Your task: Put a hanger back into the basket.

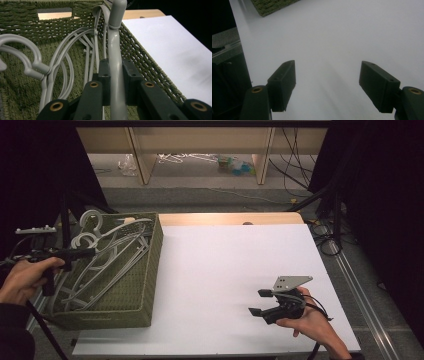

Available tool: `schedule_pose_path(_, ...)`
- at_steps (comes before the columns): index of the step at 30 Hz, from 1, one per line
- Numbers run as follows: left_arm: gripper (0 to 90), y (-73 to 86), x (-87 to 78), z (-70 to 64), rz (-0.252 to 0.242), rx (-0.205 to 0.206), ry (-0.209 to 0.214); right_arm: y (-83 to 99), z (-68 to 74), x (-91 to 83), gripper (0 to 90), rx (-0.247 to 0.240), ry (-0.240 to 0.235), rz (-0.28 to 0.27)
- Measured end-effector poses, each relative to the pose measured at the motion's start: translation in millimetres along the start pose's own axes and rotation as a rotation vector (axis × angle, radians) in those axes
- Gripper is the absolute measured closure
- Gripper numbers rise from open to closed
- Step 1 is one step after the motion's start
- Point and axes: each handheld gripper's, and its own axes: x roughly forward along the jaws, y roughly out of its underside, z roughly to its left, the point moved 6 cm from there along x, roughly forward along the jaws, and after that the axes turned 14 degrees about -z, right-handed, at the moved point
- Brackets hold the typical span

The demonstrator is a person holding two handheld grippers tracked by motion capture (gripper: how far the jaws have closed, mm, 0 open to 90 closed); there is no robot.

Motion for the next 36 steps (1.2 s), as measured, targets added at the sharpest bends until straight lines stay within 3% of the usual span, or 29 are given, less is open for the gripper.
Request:
schedule_pose_path(6, 78.7, -2.1, 10.3, 5.1, 0.03, 0.013, -0.011, 0.7, -0.2, 0.5, 30.2, -0.006, -0.001, 0.002)
schedule_pose_path(10, 78.7, 10.3, 19.5, 14.5, 0.076, 0.011, -0.04, 0.2, -0.3, 0.0, 30.2, -0.007, -0.001, -0.002)
schedule_pose_path(18, 78.3, 31.3, 31.1, 27.2, 0.084, -0.038, -0.046, 1.1, -0.6, 1.0, 30.2, -0.006, -0.004, 0.002)
schedule_pose_path(22, 77.2, 37.6, 28.7, 34.4, 0.107, -0.035, -0.1, 1.8, -0.8, 0.8, 30.2, -0.003, -0.002, 0.006)
schedule_pose_path(25, 76.8, 42.3, 28.3, 38.5, 0.163, 0.031, -0.152, 1.6, -0.6, 1.0, 30.2, -0.003, -0.004, 0.005)
schedule_pose_path(29, 74.6, 43.4, 29.9, 38.5, 0.167, 0.052, -0.175, 1.8, 0.0, 1.5, 30.2, 0.0, 0.003, 0.002)
schedule_pose_path(31, 73.0, 45.0, 28.4, 42.6, 0.199, 0.103, -0.196, 1.8, -0.1, 2.0, 30.2, -0.002, 0.002, 0.0)
schedule_pose_path(36, 67.2, 47.3, 30.8, 47.4, 0.209, 0.113, -0.25, 1.6, -0.3, 1.2, 30.0, -0.002, 0.002, -0.001)
